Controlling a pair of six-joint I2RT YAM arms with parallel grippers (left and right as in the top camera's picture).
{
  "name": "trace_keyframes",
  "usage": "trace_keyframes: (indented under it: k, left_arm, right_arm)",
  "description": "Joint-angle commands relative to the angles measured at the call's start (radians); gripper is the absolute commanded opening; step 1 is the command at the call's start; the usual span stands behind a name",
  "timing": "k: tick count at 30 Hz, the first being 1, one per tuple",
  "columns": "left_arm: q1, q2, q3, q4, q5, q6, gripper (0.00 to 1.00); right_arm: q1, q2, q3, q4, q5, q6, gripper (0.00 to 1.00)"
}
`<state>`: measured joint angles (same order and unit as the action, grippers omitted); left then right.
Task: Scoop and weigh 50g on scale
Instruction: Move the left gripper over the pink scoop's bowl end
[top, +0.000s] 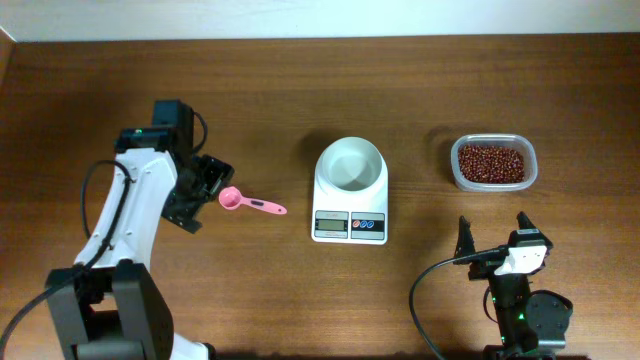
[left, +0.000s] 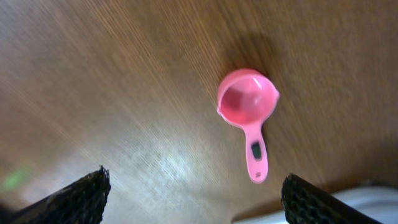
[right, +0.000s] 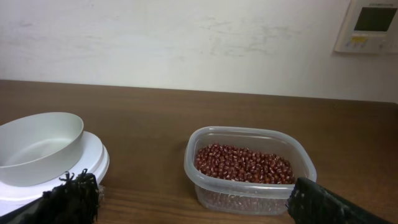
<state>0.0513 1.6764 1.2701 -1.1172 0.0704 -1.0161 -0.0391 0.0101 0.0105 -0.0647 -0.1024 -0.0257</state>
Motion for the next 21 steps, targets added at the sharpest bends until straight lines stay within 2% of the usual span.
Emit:
trace_keyframes:
  k: [1, 5, 8, 15, 21]
  left_arm:
    - [0.004, 0.007, -0.100, 0.102, -0.007, -0.072, 0.91]
    - [0.004, 0.007, -0.184, 0.252, -0.007, -0.072, 0.79]
    - [0.004, 0.007, -0.192, 0.294, -0.007, -0.072, 0.70]
    - [-0.003, 0.013, -0.192, 0.311, -0.007, -0.072, 0.60]
    - [-0.042, 0.082, -0.192, 0.324, -0.008, -0.098, 0.59]
  right_arm:
    - [0.005, -0.006, -0.005, -0.007, 0.002, 0.005, 0.99]
    - [0.005, -0.006, -0.005, -0.007, 0.002, 0.005, 0.99]
    - [0.005, -0.006, -0.005, -0.007, 0.002, 0.005, 0.99]
    - [0.005, -0.006, -0.005, -0.007, 0.002, 0.005, 0.99]
    - [0.005, -0.006, -0.005, -0.007, 0.002, 0.005, 0.99]
